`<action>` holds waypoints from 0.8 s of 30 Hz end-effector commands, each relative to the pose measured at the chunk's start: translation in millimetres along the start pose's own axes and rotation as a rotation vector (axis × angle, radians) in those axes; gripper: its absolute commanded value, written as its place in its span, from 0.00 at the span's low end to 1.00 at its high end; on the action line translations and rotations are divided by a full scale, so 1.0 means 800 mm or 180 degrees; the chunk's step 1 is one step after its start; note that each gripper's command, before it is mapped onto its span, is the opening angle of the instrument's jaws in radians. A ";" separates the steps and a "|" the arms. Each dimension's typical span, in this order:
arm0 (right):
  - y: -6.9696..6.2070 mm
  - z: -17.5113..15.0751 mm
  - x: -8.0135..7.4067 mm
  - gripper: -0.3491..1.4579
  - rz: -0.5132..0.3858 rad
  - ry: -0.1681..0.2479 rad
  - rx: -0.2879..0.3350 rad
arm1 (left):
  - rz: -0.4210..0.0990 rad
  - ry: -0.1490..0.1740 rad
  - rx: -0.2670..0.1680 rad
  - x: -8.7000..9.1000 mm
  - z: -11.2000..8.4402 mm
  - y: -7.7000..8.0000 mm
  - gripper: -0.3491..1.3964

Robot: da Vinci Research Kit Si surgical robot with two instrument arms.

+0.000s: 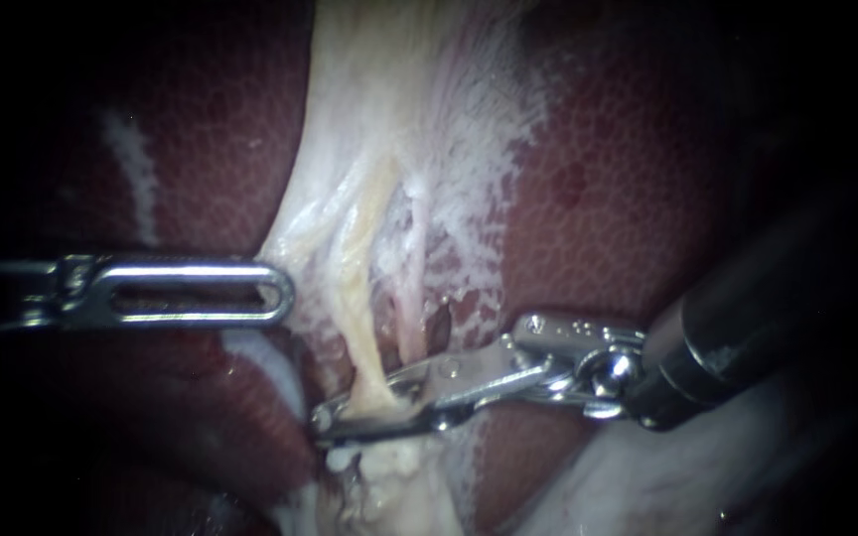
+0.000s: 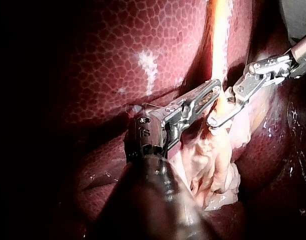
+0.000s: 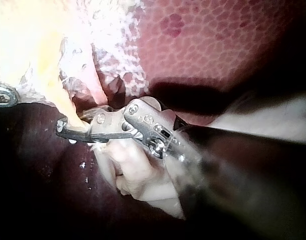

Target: Going back second clip left tube

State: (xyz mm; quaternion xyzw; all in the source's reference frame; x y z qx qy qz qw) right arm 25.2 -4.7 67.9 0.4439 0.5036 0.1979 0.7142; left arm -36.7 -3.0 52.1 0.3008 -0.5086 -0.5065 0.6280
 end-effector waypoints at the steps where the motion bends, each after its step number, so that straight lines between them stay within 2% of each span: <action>1: 0.0000 0.0001 0.0000 0.00 0.0000 0.0000 -0.0003 | 0.0000 -0.0001 -0.0001 0.0000 0.0000 0.0000 0.00; 15: 0.0000 0.0000 0.0000 0.02 0.0000 0.0000 -0.0002 | 0.0000 0.0000 -0.0001 0.0000 0.0000 0.0000 0.00; 18: -0.0002 -0.0002 0.0002 0.21 0.0003 0.0001 0.0001 | 0.0001 0.0000 -0.0001 0.0001 0.0000 0.0000 0.00; 20: -0.0004 -0.0004 0.0005 0.38 -0.0104 0.0000 0.0005 | 0.0001 0.0000 0.0000 0.0001 0.0000 0.0000 0.00; 24: -0.0008 -0.0008 0.0017 0.47 -0.0461 0.0024 0.0012 | 0.0002 -0.0001 -0.0001 0.0002 0.0000 0.0000 0.00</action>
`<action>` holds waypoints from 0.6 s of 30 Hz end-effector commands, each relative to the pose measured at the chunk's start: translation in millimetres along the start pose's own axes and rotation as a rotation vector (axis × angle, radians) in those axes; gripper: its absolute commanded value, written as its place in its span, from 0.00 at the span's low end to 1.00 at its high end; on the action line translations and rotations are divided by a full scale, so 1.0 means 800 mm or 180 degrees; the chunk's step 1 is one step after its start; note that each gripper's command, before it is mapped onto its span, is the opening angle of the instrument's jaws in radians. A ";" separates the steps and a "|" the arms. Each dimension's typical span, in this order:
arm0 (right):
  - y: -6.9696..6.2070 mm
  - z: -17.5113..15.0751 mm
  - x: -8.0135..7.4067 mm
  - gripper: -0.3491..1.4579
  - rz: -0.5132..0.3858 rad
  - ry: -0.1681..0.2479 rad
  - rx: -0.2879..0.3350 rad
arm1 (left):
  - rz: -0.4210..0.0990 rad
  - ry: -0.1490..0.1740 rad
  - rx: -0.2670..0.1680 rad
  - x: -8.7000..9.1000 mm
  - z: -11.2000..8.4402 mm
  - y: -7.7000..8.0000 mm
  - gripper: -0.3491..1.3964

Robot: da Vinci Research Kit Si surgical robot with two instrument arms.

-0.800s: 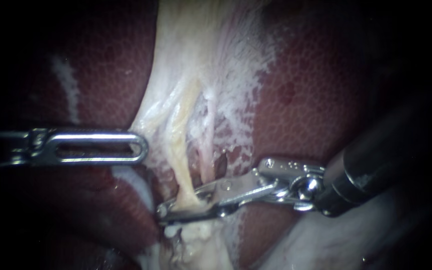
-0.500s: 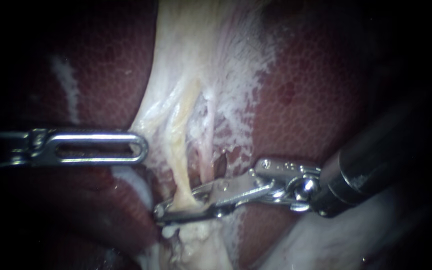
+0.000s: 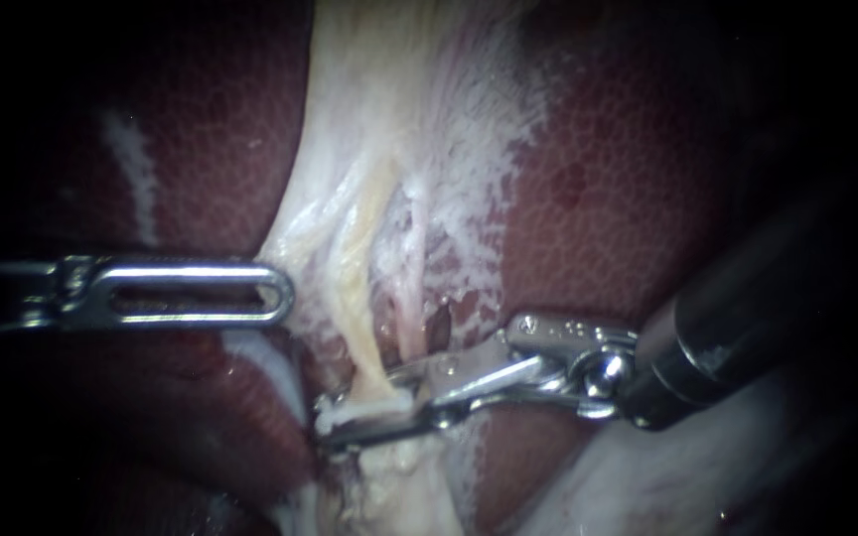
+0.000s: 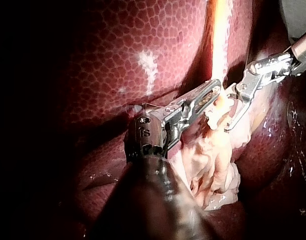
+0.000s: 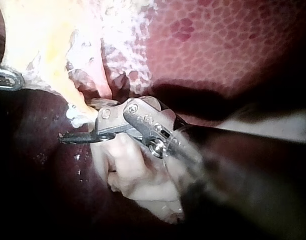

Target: Going back second clip left tube

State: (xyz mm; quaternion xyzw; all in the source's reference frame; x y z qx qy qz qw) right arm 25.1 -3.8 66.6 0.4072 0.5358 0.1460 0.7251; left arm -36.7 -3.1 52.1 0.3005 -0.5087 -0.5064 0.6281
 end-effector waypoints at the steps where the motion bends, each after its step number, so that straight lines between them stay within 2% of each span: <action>1: 0.0000 -0.0002 0.0003 0.48 -0.0056 0.0016 -0.0006 | 0.0001 0.0000 -0.0001 0.0001 0.0001 0.0000 0.00; 6: -0.0002 -0.0005 0.0009 0.52 -0.0330 0.0053 -0.0099 | 0.0002 -0.0001 -0.0002 0.0002 0.0001 0.0001 0.00; 18: 0.0000 -0.0009 0.0005 0.52 -0.0446 0.0077 -0.0106 | 0.0003 -0.0001 -0.0002 0.0002 0.0001 0.0000 0.00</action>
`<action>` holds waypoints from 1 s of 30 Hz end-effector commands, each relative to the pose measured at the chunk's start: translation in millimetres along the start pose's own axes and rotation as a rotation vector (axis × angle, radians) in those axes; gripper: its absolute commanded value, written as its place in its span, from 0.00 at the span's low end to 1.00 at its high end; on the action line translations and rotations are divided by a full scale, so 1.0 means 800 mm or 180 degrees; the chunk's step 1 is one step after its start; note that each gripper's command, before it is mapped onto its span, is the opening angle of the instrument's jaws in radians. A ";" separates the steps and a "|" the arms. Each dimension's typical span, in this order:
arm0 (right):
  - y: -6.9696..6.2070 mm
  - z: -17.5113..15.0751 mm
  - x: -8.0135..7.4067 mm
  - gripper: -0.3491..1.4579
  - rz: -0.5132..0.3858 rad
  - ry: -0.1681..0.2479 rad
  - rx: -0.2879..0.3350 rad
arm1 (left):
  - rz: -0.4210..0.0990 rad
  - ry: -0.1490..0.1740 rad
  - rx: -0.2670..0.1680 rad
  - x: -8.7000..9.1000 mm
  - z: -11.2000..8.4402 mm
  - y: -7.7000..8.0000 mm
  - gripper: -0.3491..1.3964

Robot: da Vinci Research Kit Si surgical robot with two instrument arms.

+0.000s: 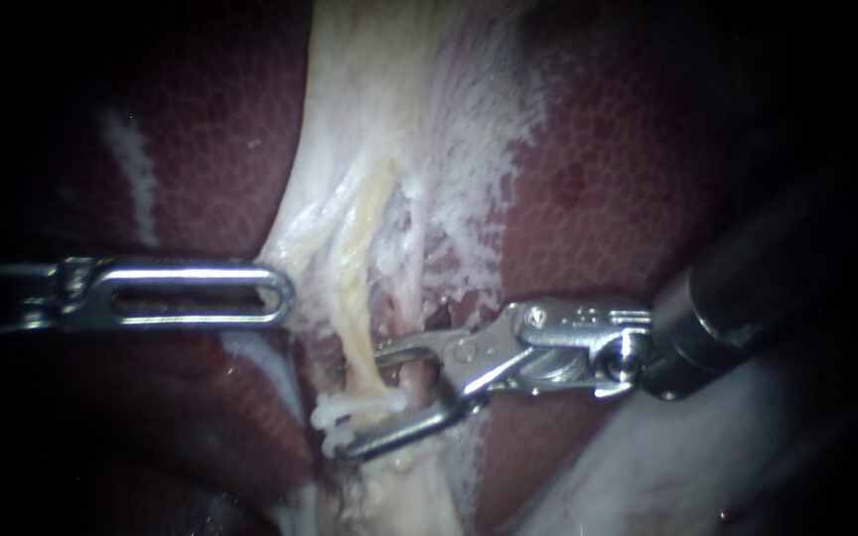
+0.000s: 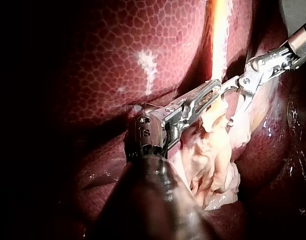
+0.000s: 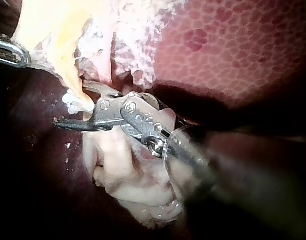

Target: Going back second clip left tube

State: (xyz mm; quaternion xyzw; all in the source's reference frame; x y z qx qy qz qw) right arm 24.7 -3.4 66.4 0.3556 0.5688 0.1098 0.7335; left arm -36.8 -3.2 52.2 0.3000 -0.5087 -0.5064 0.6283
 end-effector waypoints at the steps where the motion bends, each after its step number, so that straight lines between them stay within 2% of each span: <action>1: -0.0001 -0.0005 0.0001 0.52 -0.0028 -0.0001 0.0004 | 0.0001 0.0000 0.0000 0.0000 -0.0001 0.0000 0.00; 6: -0.0001 -0.0038 -0.0001 0.52 -0.0110 0.0007 -0.0060 | 0.0001 0.0001 0.0002 0.0000 -0.0002 0.0000 0.00; 11: -0.0002 -0.0072 0.0004 0.52 -0.0154 0.0017 -0.0126 | 0.0002 0.0001 0.0001 0.0001 -0.0001 0.0001 0.00; 18: -0.0018 -0.0122 0.0012 0.52 -0.0158 0.0027 -0.0194 | 0.0004 0.0000 0.0000 0.0002 -0.0001 0.0001 0.00; 22: -0.0025 -0.0154 0.0021 0.52 -0.0230 0.0028 -0.0273 | 0.0005 0.0000 0.0000 0.0003 -0.0001 0.0001 0.00; 30: -0.0031 -0.0214 0.0054 0.52 -0.0391 0.0019 -0.0406 | 0.0008 -0.0002 -0.0002 0.0004 0.0000 0.0002 0.00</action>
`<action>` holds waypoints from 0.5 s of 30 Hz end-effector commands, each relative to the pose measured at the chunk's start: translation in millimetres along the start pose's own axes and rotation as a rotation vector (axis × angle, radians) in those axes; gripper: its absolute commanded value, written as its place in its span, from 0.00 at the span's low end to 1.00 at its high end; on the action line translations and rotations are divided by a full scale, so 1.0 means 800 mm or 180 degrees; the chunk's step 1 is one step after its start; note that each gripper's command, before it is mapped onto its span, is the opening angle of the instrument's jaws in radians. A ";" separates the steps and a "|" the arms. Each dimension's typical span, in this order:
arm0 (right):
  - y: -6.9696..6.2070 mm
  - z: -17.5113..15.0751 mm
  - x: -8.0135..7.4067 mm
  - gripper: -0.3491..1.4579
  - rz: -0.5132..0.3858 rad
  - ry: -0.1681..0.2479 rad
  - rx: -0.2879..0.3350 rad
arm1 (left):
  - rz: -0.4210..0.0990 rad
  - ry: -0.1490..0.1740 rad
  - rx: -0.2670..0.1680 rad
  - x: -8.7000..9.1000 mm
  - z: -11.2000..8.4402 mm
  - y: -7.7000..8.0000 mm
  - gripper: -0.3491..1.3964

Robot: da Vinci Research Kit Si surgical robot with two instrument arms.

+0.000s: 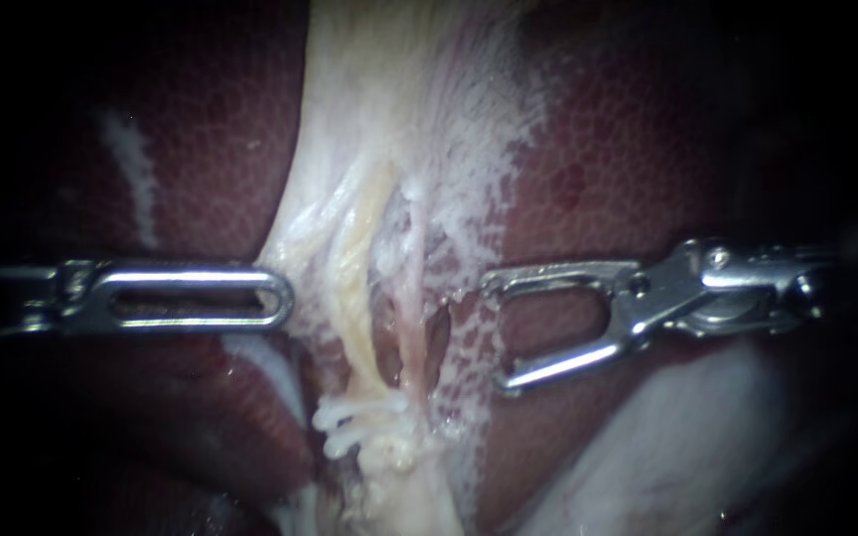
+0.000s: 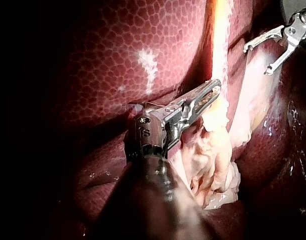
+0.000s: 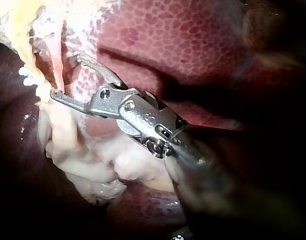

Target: Going back second clip left tube

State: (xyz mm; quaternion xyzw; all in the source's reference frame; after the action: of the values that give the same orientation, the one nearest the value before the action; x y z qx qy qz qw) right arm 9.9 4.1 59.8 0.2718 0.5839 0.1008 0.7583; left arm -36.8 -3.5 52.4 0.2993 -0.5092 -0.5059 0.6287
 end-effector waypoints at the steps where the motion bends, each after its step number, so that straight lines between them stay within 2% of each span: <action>1: 0.0000 -0.0005 0.0002 0.52 -0.0021 -0.0002 -0.0010 | 0.0001 0.0000 -0.0001 0.0000 0.0000 0.0000 0.00; 6: -0.0005 -0.0022 0.0013 0.52 -0.0007 0.0004 -0.0035 | 0.0002 -0.0001 -0.0003 0.0001 0.0001 0.0001 0.00; 15: -0.0014 -0.0020 0.0015 0.52 -0.0011 0.0003 -0.0040 | 0.0005 -0.0003 -0.0005 0.0002 0.0003 0.0002 0.00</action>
State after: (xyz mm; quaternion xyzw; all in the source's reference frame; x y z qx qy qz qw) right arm 8.5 4.2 57.9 0.2659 0.5843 0.1034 0.7598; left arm -36.9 -3.6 52.7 0.2983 -0.5094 -0.5058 0.6291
